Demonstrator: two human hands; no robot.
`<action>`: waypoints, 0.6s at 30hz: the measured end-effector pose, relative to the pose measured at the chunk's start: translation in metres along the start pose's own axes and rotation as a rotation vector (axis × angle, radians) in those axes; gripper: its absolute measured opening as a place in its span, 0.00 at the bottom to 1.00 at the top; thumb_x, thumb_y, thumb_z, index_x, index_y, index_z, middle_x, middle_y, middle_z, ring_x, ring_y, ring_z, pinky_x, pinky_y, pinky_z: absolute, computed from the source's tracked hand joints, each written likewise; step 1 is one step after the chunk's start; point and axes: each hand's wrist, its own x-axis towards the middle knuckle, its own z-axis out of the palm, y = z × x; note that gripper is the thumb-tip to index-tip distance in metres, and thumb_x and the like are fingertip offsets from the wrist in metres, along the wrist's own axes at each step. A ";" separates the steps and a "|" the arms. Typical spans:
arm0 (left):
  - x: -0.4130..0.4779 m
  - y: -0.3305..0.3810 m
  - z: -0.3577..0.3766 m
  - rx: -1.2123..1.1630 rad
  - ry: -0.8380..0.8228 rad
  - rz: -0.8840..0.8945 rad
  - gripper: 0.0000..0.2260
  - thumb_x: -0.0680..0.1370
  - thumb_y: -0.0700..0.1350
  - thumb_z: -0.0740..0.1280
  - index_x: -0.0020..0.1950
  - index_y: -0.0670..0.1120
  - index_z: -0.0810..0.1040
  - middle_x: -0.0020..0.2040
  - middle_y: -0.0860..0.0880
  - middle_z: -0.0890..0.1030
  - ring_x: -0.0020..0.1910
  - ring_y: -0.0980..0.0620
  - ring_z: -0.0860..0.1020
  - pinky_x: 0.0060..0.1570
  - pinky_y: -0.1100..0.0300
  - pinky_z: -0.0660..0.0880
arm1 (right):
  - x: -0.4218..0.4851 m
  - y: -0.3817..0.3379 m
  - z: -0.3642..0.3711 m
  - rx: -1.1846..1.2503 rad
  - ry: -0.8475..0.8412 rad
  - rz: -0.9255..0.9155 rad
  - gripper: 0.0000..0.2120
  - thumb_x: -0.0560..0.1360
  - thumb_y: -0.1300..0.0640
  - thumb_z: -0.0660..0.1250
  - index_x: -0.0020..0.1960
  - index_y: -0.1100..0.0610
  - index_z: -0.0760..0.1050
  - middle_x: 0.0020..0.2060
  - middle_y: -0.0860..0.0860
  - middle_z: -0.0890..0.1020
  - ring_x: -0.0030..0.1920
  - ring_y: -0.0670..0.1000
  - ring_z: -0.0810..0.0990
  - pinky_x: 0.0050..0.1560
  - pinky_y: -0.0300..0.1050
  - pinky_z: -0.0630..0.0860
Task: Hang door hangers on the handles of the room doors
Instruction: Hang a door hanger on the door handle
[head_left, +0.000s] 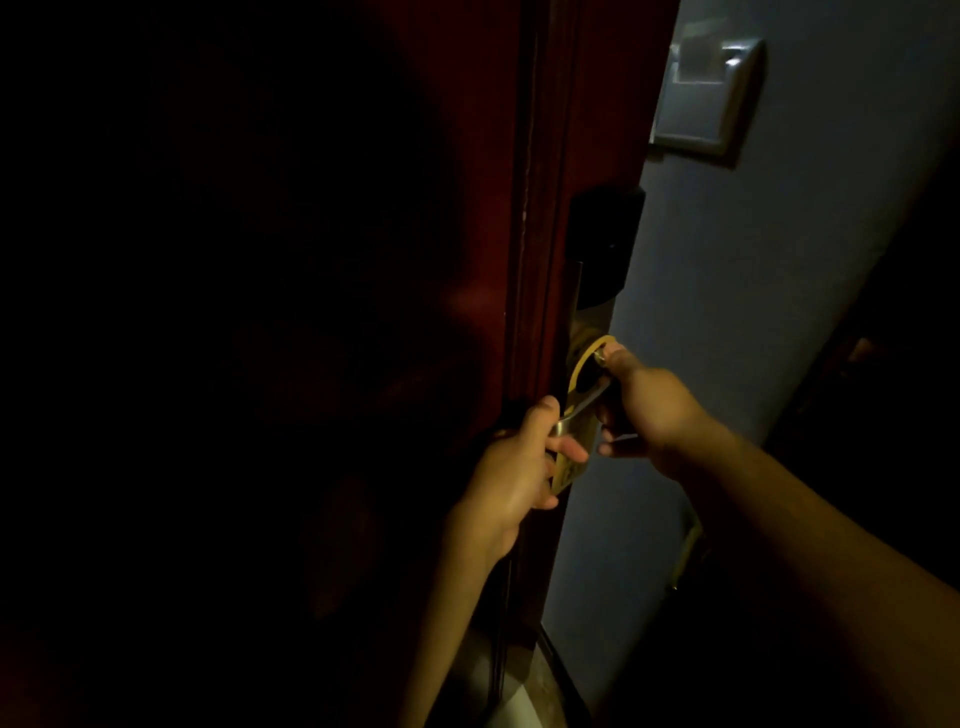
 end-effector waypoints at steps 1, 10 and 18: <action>-0.006 -0.001 0.006 -0.014 0.013 0.001 0.25 0.81 0.61 0.55 0.40 0.44 0.81 0.23 0.56 0.67 0.27 0.57 0.66 0.40 0.55 0.71 | -0.005 0.003 -0.005 0.005 -0.002 -0.004 0.25 0.81 0.40 0.55 0.38 0.59 0.74 0.27 0.55 0.74 0.29 0.54 0.74 0.40 0.53 0.76; -0.048 -0.008 0.046 -0.034 0.087 0.013 0.26 0.81 0.62 0.54 0.39 0.43 0.78 0.23 0.54 0.66 0.21 0.56 0.62 0.30 0.59 0.68 | -0.047 0.020 -0.043 0.048 -0.038 0.000 0.24 0.80 0.40 0.56 0.42 0.59 0.74 0.28 0.54 0.74 0.27 0.52 0.73 0.36 0.49 0.77; -0.065 -0.015 0.060 -0.037 0.043 -0.006 0.26 0.81 0.62 0.56 0.39 0.43 0.78 0.23 0.55 0.65 0.21 0.57 0.62 0.30 0.60 0.67 | -0.071 0.031 -0.064 0.050 -0.027 0.026 0.26 0.80 0.38 0.55 0.43 0.59 0.75 0.29 0.54 0.74 0.29 0.52 0.74 0.37 0.50 0.77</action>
